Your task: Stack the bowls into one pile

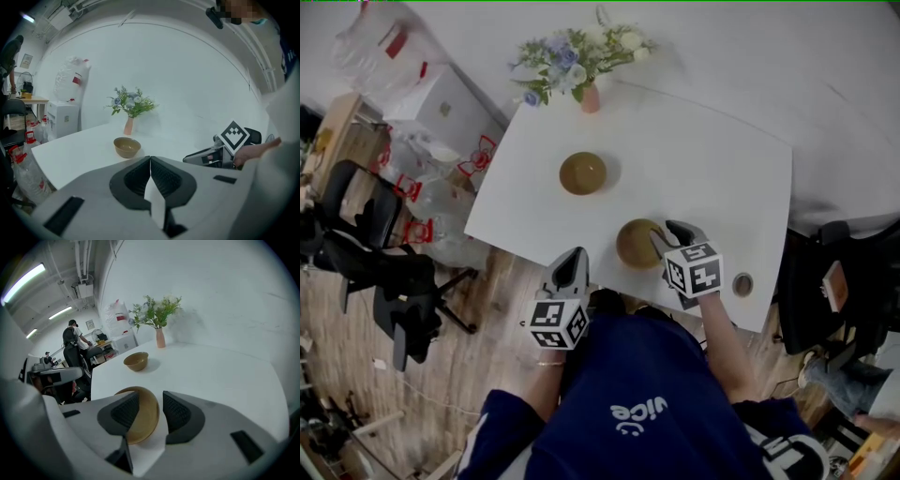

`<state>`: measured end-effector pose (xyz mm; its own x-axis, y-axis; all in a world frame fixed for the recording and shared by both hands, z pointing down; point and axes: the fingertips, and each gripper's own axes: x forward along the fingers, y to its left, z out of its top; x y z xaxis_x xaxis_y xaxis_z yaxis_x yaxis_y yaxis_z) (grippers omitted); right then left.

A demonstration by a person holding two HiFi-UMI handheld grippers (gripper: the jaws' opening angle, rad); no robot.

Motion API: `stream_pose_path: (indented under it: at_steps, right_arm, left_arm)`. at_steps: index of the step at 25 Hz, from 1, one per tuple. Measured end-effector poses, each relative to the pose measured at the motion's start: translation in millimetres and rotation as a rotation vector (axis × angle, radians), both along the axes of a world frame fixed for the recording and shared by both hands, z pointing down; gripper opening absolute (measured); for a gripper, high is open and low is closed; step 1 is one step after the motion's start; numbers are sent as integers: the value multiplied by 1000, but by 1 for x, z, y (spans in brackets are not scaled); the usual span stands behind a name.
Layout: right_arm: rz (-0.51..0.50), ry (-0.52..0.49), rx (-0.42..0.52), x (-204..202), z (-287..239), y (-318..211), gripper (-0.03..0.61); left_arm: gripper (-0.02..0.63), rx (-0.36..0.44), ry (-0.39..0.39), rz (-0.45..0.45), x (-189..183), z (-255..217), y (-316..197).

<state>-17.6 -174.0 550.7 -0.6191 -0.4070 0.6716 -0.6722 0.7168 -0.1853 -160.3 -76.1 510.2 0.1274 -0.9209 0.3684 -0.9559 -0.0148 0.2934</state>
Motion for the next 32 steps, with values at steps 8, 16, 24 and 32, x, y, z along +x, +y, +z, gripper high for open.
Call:
stream_pose_path:
  at_steps: [8,16,24,32]
  right_arm:
    - [35,-76,74,0,-32,-7,170]
    - [39,-120,140,-8,-66,3,170]
    - [30,-136,207,-23,-92,2,170]
    - [62,-130,227,-31,-90,-4,170]
  left_arm:
    - [18,-60,-55,-19,-6,9,-19]
    - [18,-115,-50,-26,-30,16,-52]
    - [20,-155,-27,-44,-59,20,-90]
    - [80,-211,-46,-58,-96,36,-130]
